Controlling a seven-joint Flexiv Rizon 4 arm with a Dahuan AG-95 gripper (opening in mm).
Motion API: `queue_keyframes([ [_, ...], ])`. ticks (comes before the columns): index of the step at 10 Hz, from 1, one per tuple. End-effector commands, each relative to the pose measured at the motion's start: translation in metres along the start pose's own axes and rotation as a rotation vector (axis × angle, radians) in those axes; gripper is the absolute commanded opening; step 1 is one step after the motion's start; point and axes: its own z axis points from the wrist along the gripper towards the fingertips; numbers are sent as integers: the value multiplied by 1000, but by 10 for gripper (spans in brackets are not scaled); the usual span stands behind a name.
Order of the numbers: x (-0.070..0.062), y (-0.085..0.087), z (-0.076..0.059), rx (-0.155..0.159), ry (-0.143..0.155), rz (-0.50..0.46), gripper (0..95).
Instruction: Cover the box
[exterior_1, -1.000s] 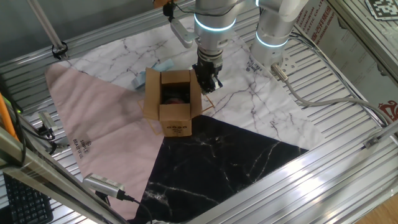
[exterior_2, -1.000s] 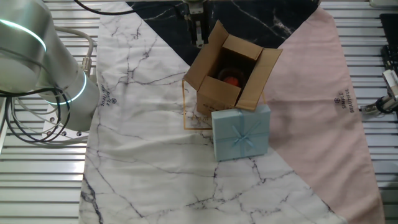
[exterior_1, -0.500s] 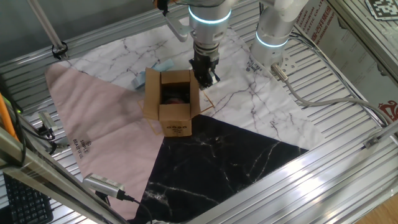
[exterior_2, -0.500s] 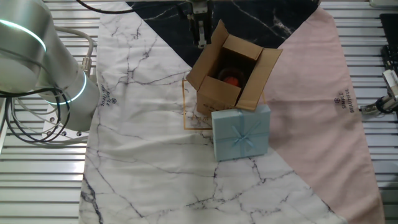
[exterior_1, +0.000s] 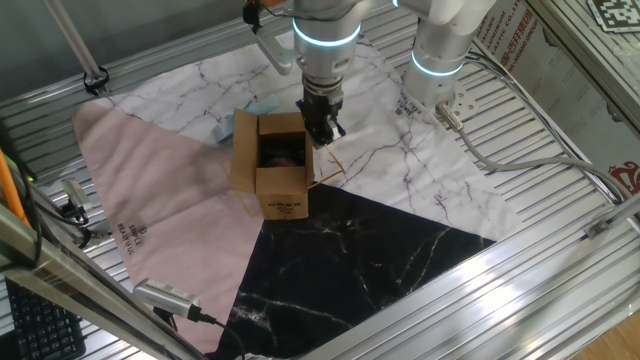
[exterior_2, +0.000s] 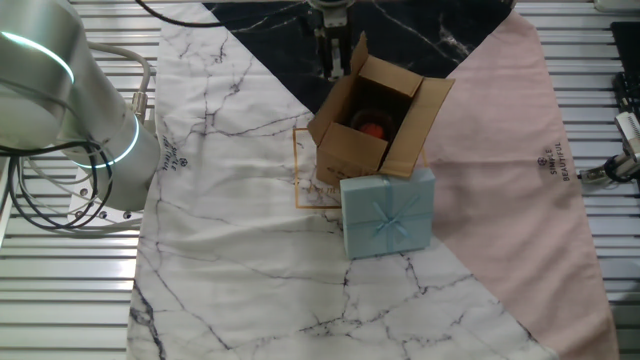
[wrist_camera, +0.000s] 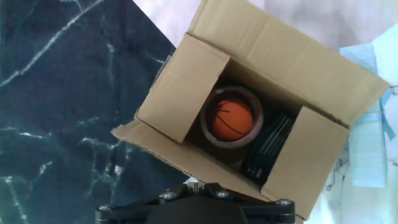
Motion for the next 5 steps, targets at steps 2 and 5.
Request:
queue_keyframes([
  [2,-6,-5,0,2,0,-12,0],
  [5,-11,-10,3,0,-2,-21,0],
])
